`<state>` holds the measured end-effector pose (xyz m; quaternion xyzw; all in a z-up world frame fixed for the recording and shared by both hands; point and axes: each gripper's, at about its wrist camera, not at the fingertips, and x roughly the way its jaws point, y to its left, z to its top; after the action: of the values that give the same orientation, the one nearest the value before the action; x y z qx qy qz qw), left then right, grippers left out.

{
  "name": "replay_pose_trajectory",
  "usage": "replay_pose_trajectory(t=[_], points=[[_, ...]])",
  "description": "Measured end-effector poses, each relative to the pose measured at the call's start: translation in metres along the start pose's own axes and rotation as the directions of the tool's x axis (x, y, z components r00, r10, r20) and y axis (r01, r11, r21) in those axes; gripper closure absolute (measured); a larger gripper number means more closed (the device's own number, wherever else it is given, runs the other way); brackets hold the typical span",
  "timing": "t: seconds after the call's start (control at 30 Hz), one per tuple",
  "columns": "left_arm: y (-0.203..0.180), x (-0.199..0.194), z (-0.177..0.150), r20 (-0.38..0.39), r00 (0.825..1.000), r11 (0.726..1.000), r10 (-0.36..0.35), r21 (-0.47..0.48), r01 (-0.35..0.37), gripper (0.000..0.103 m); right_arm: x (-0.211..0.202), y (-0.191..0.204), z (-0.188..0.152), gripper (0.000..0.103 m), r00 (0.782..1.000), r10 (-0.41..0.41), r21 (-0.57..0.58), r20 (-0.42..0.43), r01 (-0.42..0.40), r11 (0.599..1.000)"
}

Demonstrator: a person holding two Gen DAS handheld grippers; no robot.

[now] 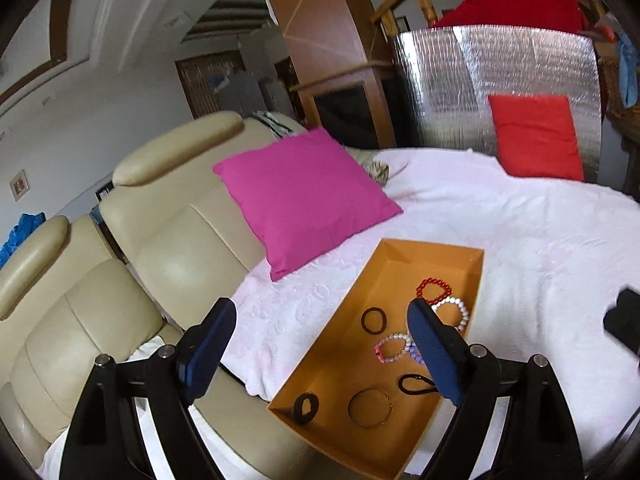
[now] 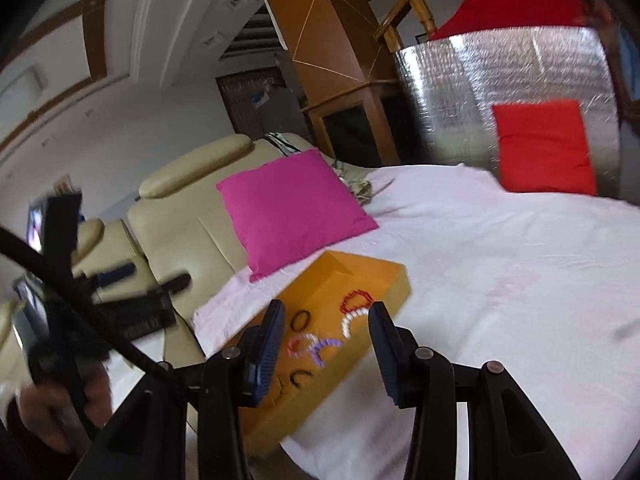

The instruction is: Organize jewelry

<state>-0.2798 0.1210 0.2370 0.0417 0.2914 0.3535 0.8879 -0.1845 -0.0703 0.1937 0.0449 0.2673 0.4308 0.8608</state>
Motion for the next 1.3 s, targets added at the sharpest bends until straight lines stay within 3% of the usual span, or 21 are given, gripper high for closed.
replay_pose_trajectory(t=[0.3, 0.47, 0.6, 0.93, 1.3], points=[[0.017, -0.074, -0.015, 0.08, 0.996, 1.0, -0.025, -0.017, 0.026, 0.015, -0.084, 0.034, -0.025, 0.045, 0.996, -0.094, -0.033, 0.002, 0.094, 0.995], [0.03, -0.103, -0.026, 0.11, 0.992, 0.996, -0.066, -0.048, 0.071, 0.015, -0.108, 0.055, -0.031, 0.04, 0.993, -0.115, -0.032, 0.012, 0.115, 0.993], [0.041, -0.117, -0.035, 0.119, 0.989, 0.993, -0.087, -0.072, 0.096, 0.015, -0.123, 0.074, -0.039, 0.037, 0.983, -0.181, -0.051, 0.021, 0.182, 0.982], [0.054, -0.126, -0.052, 0.112, 0.987, 0.988, -0.119, -0.087, 0.129, 0.015, -0.136, 0.098, -0.043, 0.035, 0.969, -0.245, -0.058, 0.017, 0.245, 0.968], [0.072, -0.121, -0.06, 0.109, 0.991, 0.989, -0.081, -0.115, 0.094, 0.015, -0.116, 0.124, -0.05, 0.035, 0.97, -0.244, -0.095, -0.015, 0.242, 0.966]])
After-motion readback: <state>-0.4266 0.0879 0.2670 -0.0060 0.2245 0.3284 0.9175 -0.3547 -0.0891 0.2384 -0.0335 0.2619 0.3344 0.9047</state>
